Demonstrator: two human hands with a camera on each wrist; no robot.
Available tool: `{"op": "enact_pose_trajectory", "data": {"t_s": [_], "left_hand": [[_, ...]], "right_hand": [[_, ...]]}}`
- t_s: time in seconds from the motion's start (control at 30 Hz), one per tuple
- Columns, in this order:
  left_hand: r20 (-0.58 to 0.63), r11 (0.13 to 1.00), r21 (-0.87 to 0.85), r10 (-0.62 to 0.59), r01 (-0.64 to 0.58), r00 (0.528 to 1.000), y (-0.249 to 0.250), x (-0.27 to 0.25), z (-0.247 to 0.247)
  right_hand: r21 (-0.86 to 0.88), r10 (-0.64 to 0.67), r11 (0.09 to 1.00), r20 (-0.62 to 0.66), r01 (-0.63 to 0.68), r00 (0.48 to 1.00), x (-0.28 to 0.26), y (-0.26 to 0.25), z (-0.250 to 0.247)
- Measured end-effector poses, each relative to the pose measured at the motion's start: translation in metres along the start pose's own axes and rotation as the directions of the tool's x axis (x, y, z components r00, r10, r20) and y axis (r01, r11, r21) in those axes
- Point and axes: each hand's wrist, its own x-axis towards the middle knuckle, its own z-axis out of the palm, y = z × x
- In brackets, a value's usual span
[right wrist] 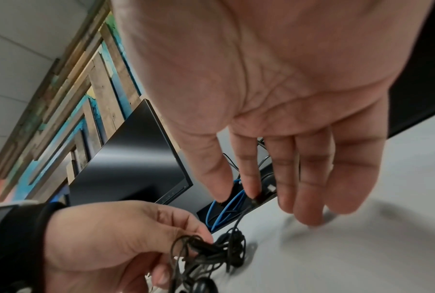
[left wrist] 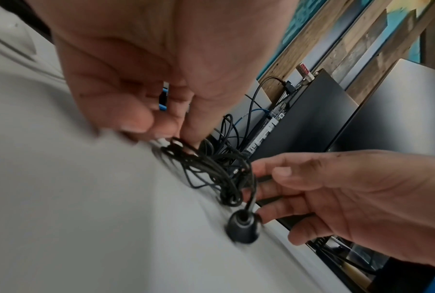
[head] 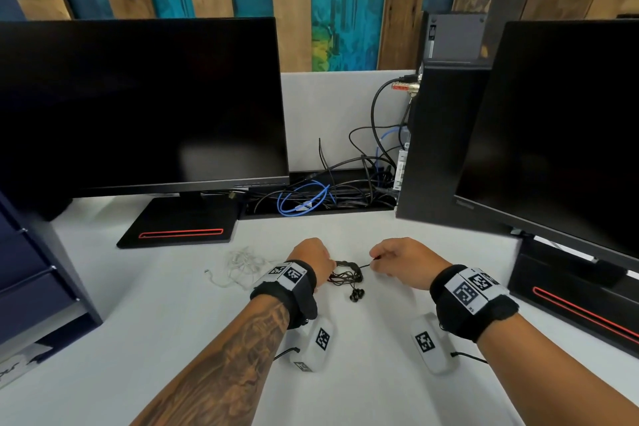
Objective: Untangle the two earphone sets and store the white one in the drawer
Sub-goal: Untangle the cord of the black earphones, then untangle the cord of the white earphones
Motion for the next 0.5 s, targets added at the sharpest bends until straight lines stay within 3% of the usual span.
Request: {"op": "enact_pose_trajectory", "data": {"t_s": [0.17, 0.37, 0.5], "left_hand": [[-0.014, 0.986, -0.165, -0.007, 0.005, 1.000, -0.007, -0.004, 0.002], [-0.043, 0.979, -0.203, 0.009, -0.018, 0.999, -0.016, -0.003, -0.002], [-0.160, 0.964, -0.211, 0.127, -0.159, 0.979, -0.024, -0.006, -0.030]], "right_hand": [[-0.033, -0.011, 0.999, -0.015, 0.010, 1.000, -0.003, -0.001, -0.001], [-0.025, -0.040, 0.999, -0.064, 0.039, 0.997, -0.005, -0.003, 0.000], [0.049, -0.121, 0.991, -0.127, 0.128, 0.985, -0.009, -0.015, 0.003]]}}
